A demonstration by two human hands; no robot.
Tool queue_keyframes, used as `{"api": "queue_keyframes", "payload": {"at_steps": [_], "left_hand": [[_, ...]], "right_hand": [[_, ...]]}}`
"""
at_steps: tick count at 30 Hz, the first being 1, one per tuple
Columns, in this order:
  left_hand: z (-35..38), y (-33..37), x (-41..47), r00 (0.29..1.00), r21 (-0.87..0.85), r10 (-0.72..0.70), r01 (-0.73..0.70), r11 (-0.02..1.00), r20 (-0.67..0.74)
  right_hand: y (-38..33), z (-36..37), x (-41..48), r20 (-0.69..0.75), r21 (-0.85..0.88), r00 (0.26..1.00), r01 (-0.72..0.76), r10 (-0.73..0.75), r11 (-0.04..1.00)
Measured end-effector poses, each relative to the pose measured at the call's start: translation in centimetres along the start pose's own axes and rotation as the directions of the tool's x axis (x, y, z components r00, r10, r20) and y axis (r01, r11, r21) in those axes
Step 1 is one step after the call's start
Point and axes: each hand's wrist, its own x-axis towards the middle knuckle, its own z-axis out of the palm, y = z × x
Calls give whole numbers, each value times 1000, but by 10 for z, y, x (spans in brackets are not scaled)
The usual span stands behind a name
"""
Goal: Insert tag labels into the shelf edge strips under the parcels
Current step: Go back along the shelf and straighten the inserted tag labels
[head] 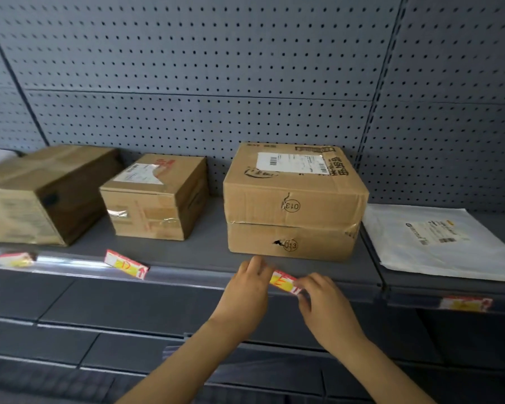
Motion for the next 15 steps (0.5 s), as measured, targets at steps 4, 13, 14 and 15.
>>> {"api": "queue_keyframes", "payload": {"at_steps": [4, 13, 14, 15], "left_hand": [[5, -20, -3, 997, -128, 76, -76, 989, -4], [4, -34, -3, 991, -148, 135, -133, 980, 2], [5, -34, -3, 990, -116, 139, -136, 984, 19], [7, -34, -4, 990, -86, 135, -131, 988, 41]], "right_hand": [[-14, 10, 2, -29, -40, 996, -85, 84, 996], [-18, 9, 2, -73, -100, 991, -122, 115, 987], [-18, 9, 3, -66, -114, 993, -107, 100, 988], [-17, 9, 3, -57, -131, 995, -88, 81, 988]]}}
